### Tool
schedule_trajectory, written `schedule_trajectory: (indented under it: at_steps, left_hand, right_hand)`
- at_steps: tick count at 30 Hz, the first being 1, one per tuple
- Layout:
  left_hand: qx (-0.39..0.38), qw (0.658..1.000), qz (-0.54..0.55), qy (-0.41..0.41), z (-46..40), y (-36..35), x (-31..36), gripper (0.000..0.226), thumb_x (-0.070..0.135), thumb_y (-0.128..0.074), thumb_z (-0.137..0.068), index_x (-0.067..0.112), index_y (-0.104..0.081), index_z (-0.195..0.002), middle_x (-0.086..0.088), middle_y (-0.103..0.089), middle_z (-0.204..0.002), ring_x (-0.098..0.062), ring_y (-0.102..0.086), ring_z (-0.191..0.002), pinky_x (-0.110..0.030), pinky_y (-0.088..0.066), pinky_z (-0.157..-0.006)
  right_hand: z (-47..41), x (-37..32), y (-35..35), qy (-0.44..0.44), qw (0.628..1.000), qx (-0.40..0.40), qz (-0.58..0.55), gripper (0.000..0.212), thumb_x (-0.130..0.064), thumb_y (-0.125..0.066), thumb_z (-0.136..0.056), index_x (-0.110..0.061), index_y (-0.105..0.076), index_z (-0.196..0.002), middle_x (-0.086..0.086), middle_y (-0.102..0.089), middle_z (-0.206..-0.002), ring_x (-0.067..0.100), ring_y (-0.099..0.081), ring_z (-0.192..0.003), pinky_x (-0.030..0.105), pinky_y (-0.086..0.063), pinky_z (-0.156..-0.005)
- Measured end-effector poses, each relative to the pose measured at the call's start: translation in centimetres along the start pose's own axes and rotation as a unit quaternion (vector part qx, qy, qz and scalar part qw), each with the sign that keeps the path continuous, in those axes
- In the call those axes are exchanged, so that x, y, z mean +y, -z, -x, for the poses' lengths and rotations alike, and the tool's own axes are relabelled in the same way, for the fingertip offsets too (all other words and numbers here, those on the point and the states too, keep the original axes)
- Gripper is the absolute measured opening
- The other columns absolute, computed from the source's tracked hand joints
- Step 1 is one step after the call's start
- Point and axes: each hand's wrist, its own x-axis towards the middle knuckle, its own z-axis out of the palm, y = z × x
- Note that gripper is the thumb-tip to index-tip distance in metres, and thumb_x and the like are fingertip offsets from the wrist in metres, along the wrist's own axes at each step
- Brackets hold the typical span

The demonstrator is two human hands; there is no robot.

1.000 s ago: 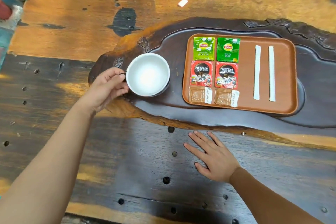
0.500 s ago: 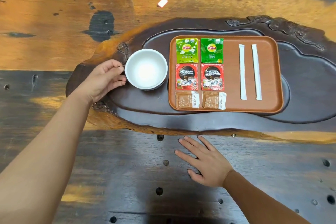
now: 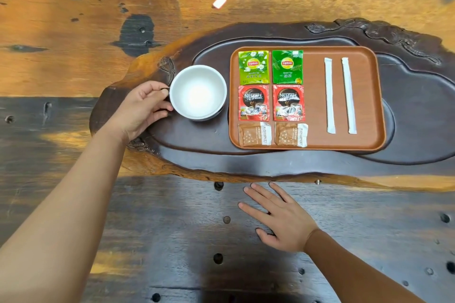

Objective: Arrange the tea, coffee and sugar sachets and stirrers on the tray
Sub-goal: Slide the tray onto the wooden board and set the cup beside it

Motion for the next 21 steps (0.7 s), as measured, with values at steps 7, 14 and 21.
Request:
schedule_trajectory:
  at_steps: [7, 14, 21]
  left_hand:
    - [0.086, 0.996, 0.012, 0.021, 1.3, 0.3, -0.4, 0.014, 0.026, -0.051, -0.092, 0.023, -0.060, -0.103, 0.005, -0.066, -0.099, -0.009, -0.067, -0.084, -0.023, -0.054, -0.075]
    - [0.371, 0.919, -0.061, -0.118, 9.2, -3.0, -4.0, 0.020, 0.017, -0.043, -0.091, 0.027, -0.057, -0.080, 0.002, -0.062, -0.082, -0.009, -0.058, -0.070, -0.026, -0.046, -0.071]
    - [0.189, 0.916, -0.332, -0.121, 16.5, -9.4, -7.9, 0.023, 0.016, -0.052, -0.082, 0.008, -0.060, -0.102, -0.002, -0.058, -0.100, -0.014, -0.051, -0.096, -0.015, -0.031, -0.086]
  right_hand:
    - [0.0, 0.1, -0.4, 0.008, 1.000, 0.014, -0.001, 0.065, -0.045, -0.044, -0.086, -0.029, -0.027, -0.146, 0.005, -0.024, -0.153, 0.020, -0.015, -0.142, 0.046, -0.013, -0.113]
    - [0.3, 0.0, 0.2, 0.007, 1.000, 0.012, -0.001, 0.063, -0.045, -0.042, -0.087, -0.029, -0.028, -0.145, 0.005, -0.023, -0.153, 0.020, -0.015, -0.142, 0.046, -0.013, -0.112]
    - [0.1, -1.0, 2.5, -0.023, 0.999, -0.019, -0.016, 0.053, -0.043, -0.043, -0.082, -0.026, -0.048, -0.132, 0.002, -0.047, -0.142, 0.019, -0.041, -0.132, 0.042, -0.030, -0.108]
